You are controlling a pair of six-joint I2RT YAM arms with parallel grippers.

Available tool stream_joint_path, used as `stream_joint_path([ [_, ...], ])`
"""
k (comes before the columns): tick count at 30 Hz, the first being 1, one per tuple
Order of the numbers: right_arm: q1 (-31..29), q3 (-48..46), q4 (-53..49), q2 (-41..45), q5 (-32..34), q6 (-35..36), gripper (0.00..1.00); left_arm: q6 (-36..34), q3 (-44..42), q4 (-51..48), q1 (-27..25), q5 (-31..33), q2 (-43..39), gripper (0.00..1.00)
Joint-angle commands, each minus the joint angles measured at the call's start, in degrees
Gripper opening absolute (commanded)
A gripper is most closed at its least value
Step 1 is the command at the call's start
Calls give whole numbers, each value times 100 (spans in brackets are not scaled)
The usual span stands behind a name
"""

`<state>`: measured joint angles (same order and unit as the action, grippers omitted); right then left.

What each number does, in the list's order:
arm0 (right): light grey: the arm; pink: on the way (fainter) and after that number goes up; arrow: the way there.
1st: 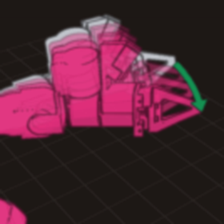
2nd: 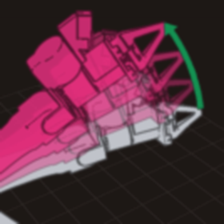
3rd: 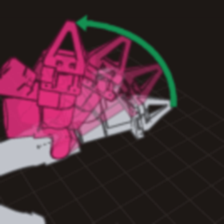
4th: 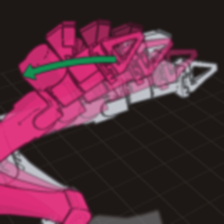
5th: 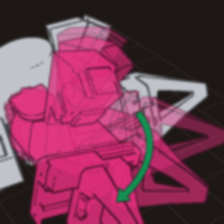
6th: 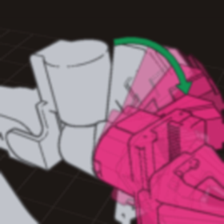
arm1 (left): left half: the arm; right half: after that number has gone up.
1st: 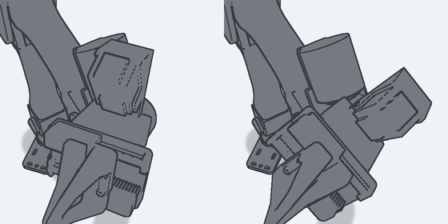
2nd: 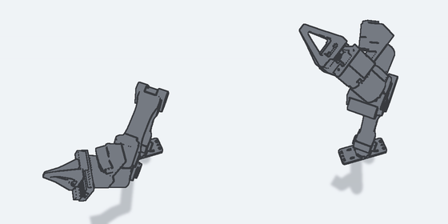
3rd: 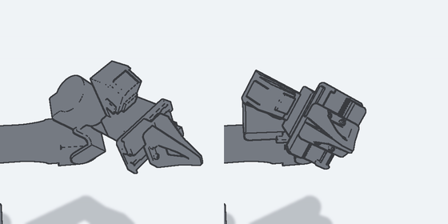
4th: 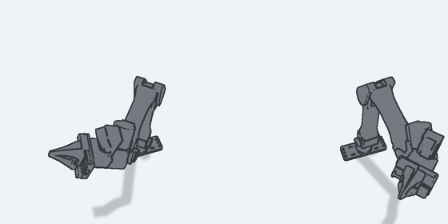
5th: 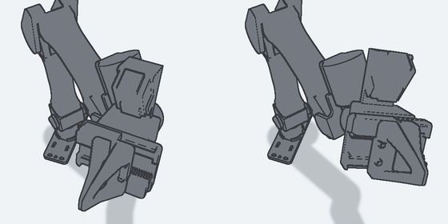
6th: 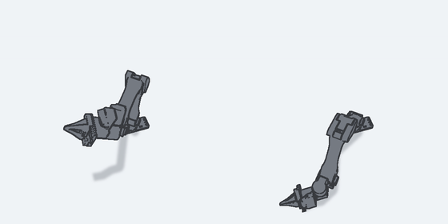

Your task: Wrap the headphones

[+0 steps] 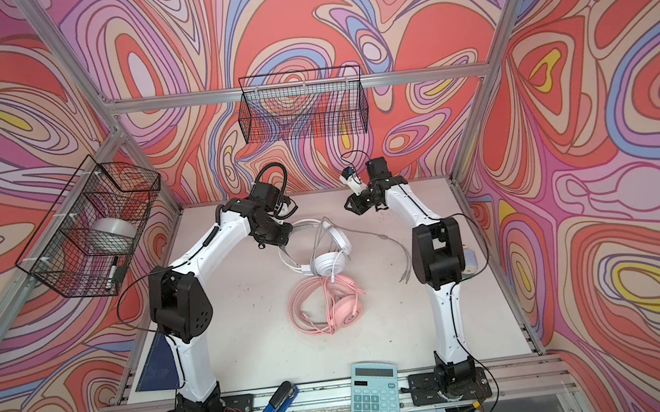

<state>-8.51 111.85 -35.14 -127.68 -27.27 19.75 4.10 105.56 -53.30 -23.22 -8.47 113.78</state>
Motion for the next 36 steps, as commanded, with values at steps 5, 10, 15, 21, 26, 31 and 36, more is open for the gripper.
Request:
stream_joint_path([
  [5, 147, -566, 497, 591, 25, -570, 47, 216, 34, 163, 68, -458, -240, 0],
  [10, 201, -266, -521, 847, 1346, -1446, 58, 281, -15, 258, 98, -593, -220, 0],
  [15, 210, -1175, -789, 1622, 2473, -2064, 59, 394, 3, 349, 143, -707, -126, 0],
  [21, 217, -2635, -904, 2711, 3190, -2705, 68, 478, 10, 385, 143, -760, -66, 0],
  [26, 212, -3668, -1178, 3193, 3283, -3366, 73, 583, -63, 417, 143, -764, -83, 0],
  [31, 235, -4480, -1208, 3210, 3482, -3882, 70, 619, -240, 555, 143, -779, -141, 0],
  [36, 245, -4802, -1123, 2933, 3364, -4309, 65, 601, -311, 575, 147, -828, -183, 0],
])
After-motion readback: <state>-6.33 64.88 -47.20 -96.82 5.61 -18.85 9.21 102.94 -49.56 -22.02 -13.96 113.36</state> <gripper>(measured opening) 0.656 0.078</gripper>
